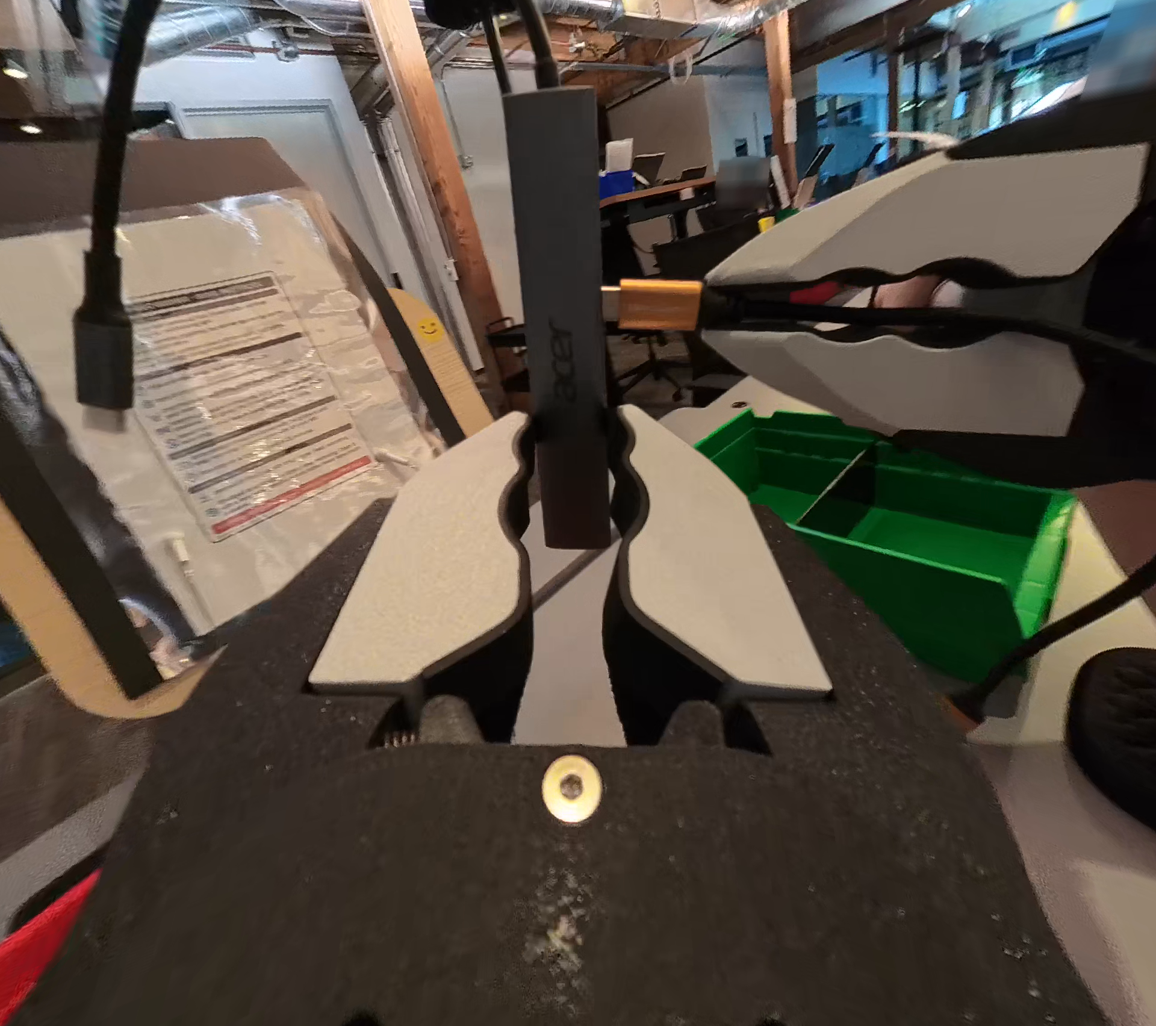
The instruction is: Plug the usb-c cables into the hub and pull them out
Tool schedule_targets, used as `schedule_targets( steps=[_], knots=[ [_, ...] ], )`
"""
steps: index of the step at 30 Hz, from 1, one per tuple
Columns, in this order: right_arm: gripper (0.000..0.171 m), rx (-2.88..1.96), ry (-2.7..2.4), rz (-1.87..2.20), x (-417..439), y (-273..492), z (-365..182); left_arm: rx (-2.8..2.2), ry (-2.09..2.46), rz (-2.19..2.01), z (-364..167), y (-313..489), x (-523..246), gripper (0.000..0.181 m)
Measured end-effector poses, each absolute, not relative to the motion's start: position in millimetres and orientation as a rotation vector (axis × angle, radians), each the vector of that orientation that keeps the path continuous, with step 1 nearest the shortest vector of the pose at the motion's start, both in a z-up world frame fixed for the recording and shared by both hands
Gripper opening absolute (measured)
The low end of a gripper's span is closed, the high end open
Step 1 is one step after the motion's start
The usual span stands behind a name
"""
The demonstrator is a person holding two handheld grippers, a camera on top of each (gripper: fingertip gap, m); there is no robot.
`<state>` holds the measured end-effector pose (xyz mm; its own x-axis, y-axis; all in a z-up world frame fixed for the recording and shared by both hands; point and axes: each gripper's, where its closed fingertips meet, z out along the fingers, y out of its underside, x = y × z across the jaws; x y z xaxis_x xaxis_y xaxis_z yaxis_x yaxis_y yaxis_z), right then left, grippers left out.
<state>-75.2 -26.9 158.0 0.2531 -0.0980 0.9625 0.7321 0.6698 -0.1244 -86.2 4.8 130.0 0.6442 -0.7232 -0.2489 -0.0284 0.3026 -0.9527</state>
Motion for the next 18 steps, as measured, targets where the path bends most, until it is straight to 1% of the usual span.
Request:
schedule_targets(
  steps=[1, 7, 11, 18],
  knots=[
    [0.008, -0.641, -1.188, -0.623, -75, -27, 158, -1.196, 0.762, -0.556, 129, 4, -85, 0.022],
    [0.008, -0.648, -1.199, -0.622, -74, -28, 158, -1.145, 0.806, -0.492, 129, 3, -83, 0.022],
    [0.008, -0.644, -1.188, -0.598, -73, -31, 161, -1.103, 0.846, -0.376, 131, -1, -84, 0.022],
    [0.008, -0.608, -1.193, -0.506, -71, -44, 167, -1.033, 0.906, -0.395, 136, -15, -80, 0.022]
  ],
)
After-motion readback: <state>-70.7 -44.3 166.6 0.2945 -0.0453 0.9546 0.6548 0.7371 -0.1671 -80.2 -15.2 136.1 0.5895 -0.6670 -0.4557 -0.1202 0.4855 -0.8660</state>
